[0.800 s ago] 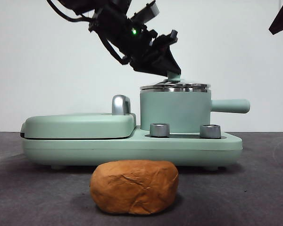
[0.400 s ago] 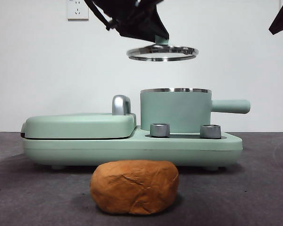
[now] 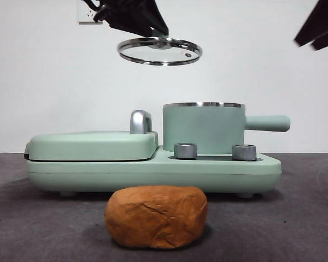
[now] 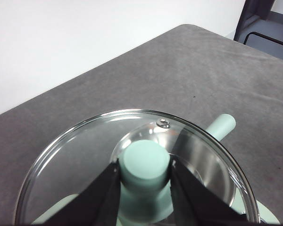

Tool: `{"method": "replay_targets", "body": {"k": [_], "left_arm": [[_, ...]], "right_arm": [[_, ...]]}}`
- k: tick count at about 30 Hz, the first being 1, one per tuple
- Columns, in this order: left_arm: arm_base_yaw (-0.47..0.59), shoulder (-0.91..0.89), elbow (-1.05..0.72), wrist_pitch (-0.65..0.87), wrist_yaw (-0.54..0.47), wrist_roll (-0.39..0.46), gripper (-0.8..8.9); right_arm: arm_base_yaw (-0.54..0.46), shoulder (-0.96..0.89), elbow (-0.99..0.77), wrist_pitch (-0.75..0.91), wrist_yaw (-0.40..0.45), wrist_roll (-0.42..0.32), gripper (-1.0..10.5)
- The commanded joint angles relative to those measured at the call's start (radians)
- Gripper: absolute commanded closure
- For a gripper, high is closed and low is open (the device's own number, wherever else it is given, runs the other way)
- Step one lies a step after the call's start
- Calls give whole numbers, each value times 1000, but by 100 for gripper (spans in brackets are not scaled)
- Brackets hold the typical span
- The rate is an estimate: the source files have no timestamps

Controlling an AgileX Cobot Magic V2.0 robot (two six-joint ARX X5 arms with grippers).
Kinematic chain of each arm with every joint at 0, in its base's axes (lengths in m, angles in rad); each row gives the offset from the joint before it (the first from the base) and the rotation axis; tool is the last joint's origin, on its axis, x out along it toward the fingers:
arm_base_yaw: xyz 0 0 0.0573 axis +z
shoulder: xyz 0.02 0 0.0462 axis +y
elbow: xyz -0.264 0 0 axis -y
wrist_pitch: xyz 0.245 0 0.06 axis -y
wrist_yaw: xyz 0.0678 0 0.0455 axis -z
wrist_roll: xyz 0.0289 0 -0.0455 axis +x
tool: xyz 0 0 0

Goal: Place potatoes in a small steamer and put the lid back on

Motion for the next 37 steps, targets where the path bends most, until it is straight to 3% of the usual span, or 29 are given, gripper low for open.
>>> {"method": "replay_targets", "body": {"k": [1, 14, 25, 29, 37], "left_arm": [[4, -35, -6, 24, 3, -4, 799], [56, -221, -245, 49, -23, -4, 800], [115, -412, -439, 46, -34, -31, 800], [137, -462, -458, 38, -35, -34, 800], [173, -514, -459, 10, -37, -25, 800]], "right_arm": [[68, 44, 18, 7, -3, -41, 613], [330, 320, 18, 100, -3, -57, 606], [424, 512, 18, 226, -19, -57, 537], [448, 575, 18, 249, -57, -56, 536], [497, 682, 18, 306, -50, -56, 536]]}}
